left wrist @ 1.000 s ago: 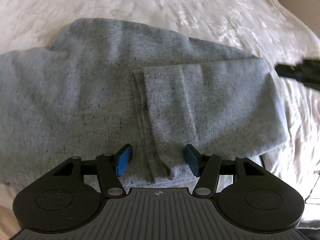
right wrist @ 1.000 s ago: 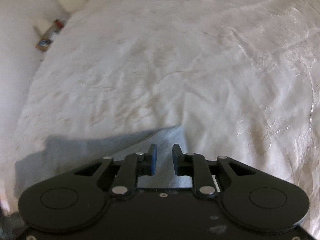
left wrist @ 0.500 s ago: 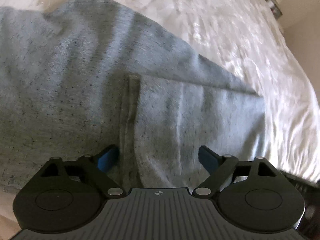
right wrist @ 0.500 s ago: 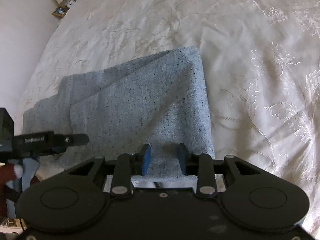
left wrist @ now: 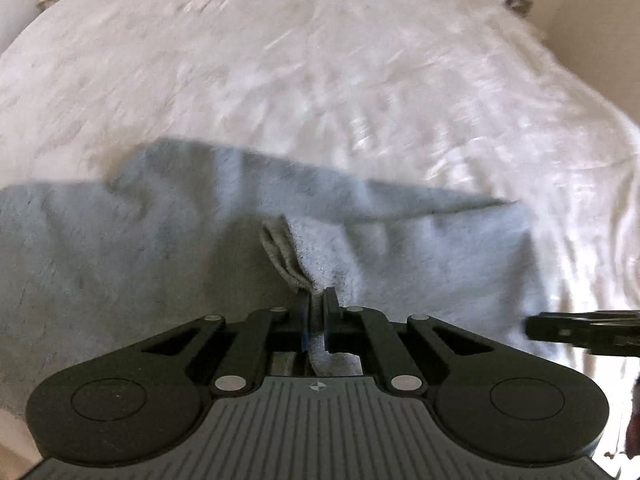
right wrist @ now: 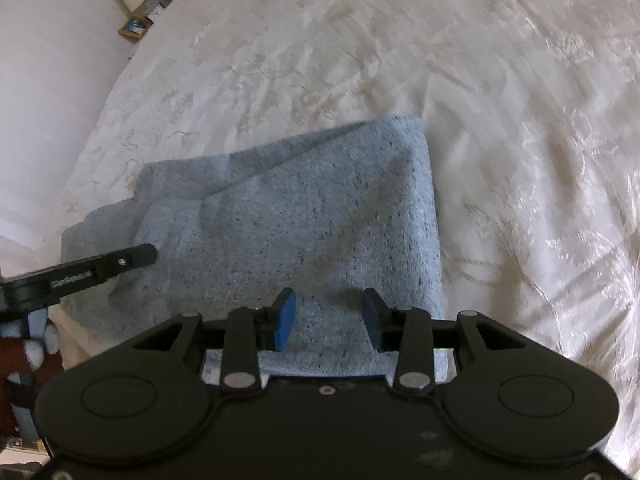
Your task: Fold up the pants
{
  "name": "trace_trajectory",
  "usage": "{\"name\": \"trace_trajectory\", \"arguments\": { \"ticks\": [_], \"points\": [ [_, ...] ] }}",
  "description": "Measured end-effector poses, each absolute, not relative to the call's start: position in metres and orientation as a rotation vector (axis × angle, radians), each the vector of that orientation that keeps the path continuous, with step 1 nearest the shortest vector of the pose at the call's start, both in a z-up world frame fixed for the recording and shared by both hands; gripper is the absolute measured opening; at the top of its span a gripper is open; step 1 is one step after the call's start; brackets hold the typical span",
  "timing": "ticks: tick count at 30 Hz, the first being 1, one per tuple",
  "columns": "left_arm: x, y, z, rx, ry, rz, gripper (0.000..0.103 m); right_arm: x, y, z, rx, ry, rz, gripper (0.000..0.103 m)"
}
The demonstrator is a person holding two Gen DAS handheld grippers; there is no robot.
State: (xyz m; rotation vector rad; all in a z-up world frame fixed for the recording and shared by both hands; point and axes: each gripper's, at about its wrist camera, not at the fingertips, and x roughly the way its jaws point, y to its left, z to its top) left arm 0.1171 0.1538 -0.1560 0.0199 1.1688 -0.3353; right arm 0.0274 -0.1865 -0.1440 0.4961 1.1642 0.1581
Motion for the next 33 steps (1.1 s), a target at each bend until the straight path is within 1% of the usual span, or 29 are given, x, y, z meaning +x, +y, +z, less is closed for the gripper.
{"name": "trace_trajectory", "arguments": {
  "ticks": [2, 4, 10, 15, 17, 21, 24, 33],
  "points": [
    [0.125, 0.159, -0.178, -0.020, 1.279, -0.301, 0.011, 0.030, -0.185, -0.148, 0.495, 1.180, 0.161, 0.041],
    [0.131, 0.163, -0.193, -0.059, 1.332, -0.258, 0.019, 0.032, -0.184, -0.156, 0.489, 1.213, 0.147, 0.039],
    [0.128, 0.167, -0.176, -0.020, 1.257, -0.208, 0.019, 0.031, -0.187, -0.160, 0.500, 1.232, 0.157, 0.043],
    [0.113, 0.177, -0.161, -0.045, 1.253, -0.155, 0.019, 0.027, -0.191, -0.156, 0.502, 1.226, 0.174, 0.046],
    [0.111, 0.167, -0.155, -0.047, 1.235, -0.168, 0.019, 0.026, -0.190, -0.154, 0.506, 1.216, 0.182, 0.048],
    [0.105, 0.154, -0.166, 0.028, 1.297, -0.166, 0.019, 0.026, -0.185, -0.156, 0.501, 1.219, 0.195, 0.049],
    [0.103, 0.157, -0.181, 0.006, 1.367, -0.134, 0.020, 0.025, -0.183, -0.154, 0.494, 1.218, 0.208, 0.050],
    [0.099, 0.187, -0.158, -0.072, 1.284, -0.119, 0.020, 0.021, -0.176, -0.145, 0.501, 1.184, 0.197, 0.050]
  ]
}}
